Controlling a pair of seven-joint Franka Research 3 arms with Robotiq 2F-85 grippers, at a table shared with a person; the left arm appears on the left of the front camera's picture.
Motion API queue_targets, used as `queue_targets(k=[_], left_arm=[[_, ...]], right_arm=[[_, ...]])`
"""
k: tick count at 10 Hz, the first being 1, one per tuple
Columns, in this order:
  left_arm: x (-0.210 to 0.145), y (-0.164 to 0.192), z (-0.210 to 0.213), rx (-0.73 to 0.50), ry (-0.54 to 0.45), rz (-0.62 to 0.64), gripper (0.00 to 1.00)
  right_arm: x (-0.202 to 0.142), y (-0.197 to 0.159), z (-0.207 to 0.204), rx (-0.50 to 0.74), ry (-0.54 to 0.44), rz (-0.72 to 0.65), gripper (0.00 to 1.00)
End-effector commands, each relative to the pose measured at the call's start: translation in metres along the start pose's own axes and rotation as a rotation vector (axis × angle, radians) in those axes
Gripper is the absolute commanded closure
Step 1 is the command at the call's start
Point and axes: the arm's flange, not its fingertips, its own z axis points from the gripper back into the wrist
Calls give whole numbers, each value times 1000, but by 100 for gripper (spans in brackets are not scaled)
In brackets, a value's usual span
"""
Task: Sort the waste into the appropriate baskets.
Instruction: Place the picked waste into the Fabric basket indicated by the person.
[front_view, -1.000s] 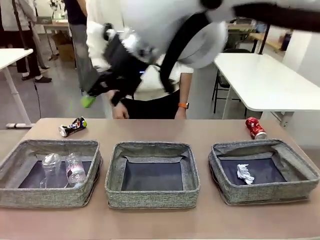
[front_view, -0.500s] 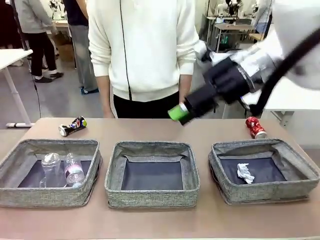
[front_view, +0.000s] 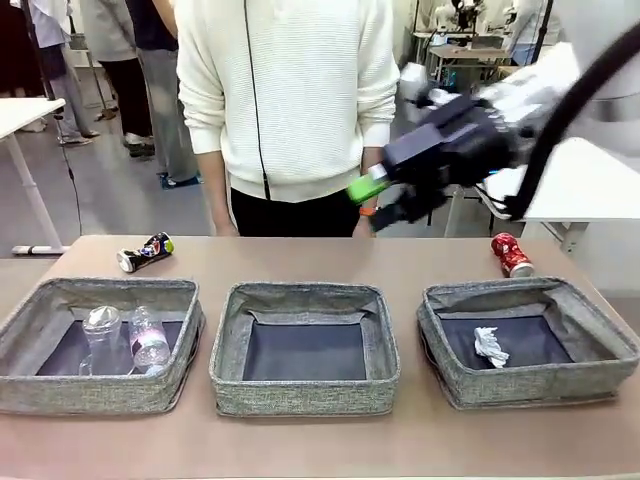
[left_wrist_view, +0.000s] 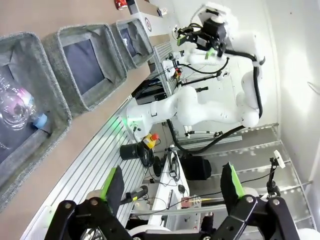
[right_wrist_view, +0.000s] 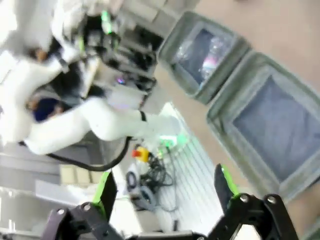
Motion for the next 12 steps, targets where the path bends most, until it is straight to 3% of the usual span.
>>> queue_targets(k=[1,3,4,5,6,7,8,9,12], left_arm=[[0,-3,0,-23,-9,-8,0],[0,-3,0,-23,-9,-8,0],[0,-3,0,-23,-9,-8,0],[0,-3,0,-23,-9,-8,0],[0,-3,0,-23,-9,-8,0],[0,-3,0,-23,-9,-8,0],[0,-3,0,-23,-9,-8,0],[0,-3,0,-23,-9,-8,0],[0,-3,0,-23,-9,-8,0]], right_arm=[[-26,-31,79,27,-147,-254,0],[-81,-56,154,87,-230,-346,0],[-116,-64,184,163,-223,-327,0],[-160,-76,210,157,-254,-371,0],[-197,-83,222,153,-319,-422,0],[-225,-88,228,184,-459,-404,0],[-234,-95,219,175,-565,-421,0],[-206,-83,232,179,-359,-427,0],[-206,-83,232,179,-359,-427,0]])
